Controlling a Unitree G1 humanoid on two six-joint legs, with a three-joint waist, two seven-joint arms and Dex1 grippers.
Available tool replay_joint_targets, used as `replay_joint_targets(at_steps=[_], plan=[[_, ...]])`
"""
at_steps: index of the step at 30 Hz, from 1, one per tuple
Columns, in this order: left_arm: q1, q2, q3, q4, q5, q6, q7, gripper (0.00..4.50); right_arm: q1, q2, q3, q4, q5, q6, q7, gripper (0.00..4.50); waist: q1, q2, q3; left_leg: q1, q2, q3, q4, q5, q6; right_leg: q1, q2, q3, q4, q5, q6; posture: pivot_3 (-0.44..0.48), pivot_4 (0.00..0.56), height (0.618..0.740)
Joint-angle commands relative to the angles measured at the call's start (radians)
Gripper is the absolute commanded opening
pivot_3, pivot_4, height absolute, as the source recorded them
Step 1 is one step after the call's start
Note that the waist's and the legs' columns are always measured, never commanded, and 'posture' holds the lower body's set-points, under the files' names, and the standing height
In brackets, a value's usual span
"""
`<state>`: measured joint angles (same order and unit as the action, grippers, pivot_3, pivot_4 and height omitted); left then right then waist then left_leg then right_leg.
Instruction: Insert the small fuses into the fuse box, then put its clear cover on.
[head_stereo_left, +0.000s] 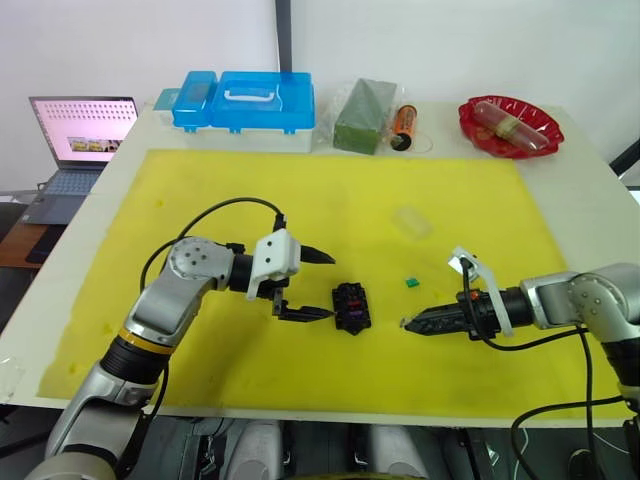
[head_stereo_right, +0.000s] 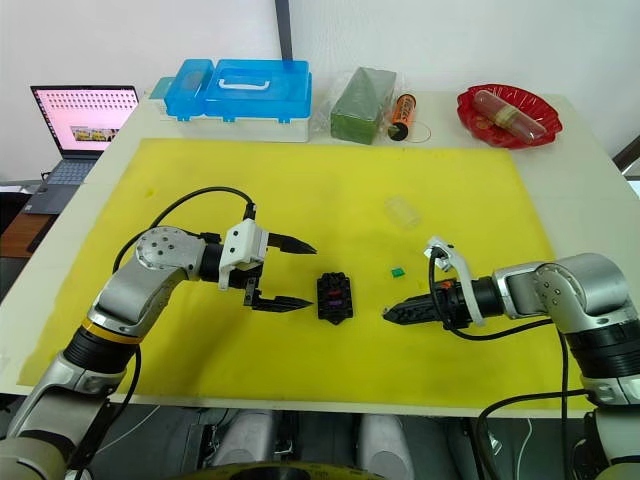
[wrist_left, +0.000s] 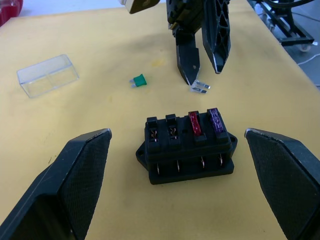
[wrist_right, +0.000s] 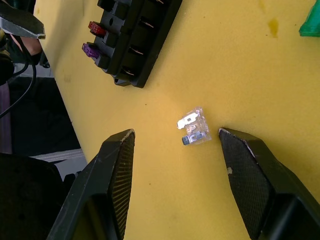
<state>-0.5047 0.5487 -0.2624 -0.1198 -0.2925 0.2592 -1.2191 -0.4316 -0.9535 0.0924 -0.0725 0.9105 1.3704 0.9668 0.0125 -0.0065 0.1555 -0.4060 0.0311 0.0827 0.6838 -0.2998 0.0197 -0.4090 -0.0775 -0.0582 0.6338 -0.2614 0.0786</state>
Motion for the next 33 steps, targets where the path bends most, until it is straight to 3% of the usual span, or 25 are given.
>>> replay_joint_targets(at_steps=[1,6,10,19,23,33], plan=[[0.000,0.006,0.007,-0.032,-0.009,0.003,0.003,4.50,-0.001,0.013,-0.021,-0.004,0.003,0.012,0.011,2.78,0.000,0.000,0.000,0.000,0.000,0.000,0.000,0.000,0.000,0.000,0.000,0.000,0.000,0.000,0.000,0.000,0.150,0.740],[0.001,0.005,0.007,-0.032,-0.008,0.002,0.005,4.50,-0.001,0.023,-0.019,0.009,-0.006,0.015,0.009,2.78,0.000,0.000,0.000,0.000,0.000,0.000,0.000,0.000,0.000,0.000,0.000,0.000,0.000,0.000,0.000,0.000,0.150,0.740],[0.001,0.005,0.007,-0.032,-0.008,0.002,0.005,4.50,-0.011,0.028,-0.014,0.024,-0.017,0.013,0.011,1.97,0.000,0.000,0.000,0.000,0.000,0.000,0.000,0.000,0.000,0.000,0.000,0.000,0.000,0.000,0.000,0.000,0.150,0.740],[0.003,0.003,0.008,-0.033,-0.008,0.002,0.010,4.50,-0.027,0.039,-0.006,0.045,-0.043,0.016,0.022,1.97,0.000,0.000,0.000,0.000,0.000,0.000,0.000,0.000,0.000,0.000,0.001,0.000,0.000,0.000,0.000,0.000,0.150,0.740],[0.004,0.003,0.008,-0.034,-0.008,0.002,0.012,4.50,-0.032,0.038,-0.002,0.056,-0.055,0.014,0.032,1.14,0.000,0.000,0.000,0.000,0.000,0.000,0.000,0.000,0.000,0.000,0.001,0.000,0.000,0.000,0.000,0.000,0.150,0.740],[0.005,0.001,0.008,-0.032,-0.008,-0.001,0.014,4.50,-0.026,0.036,0.003,0.056,-0.083,0.005,0.055,1.14,0.000,0.000,0.000,0.000,0.000,0.000,0.000,0.000,0.000,0.000,0.001,0.000,0.000,0.000,0.000,0.000,0.150,0.740]])
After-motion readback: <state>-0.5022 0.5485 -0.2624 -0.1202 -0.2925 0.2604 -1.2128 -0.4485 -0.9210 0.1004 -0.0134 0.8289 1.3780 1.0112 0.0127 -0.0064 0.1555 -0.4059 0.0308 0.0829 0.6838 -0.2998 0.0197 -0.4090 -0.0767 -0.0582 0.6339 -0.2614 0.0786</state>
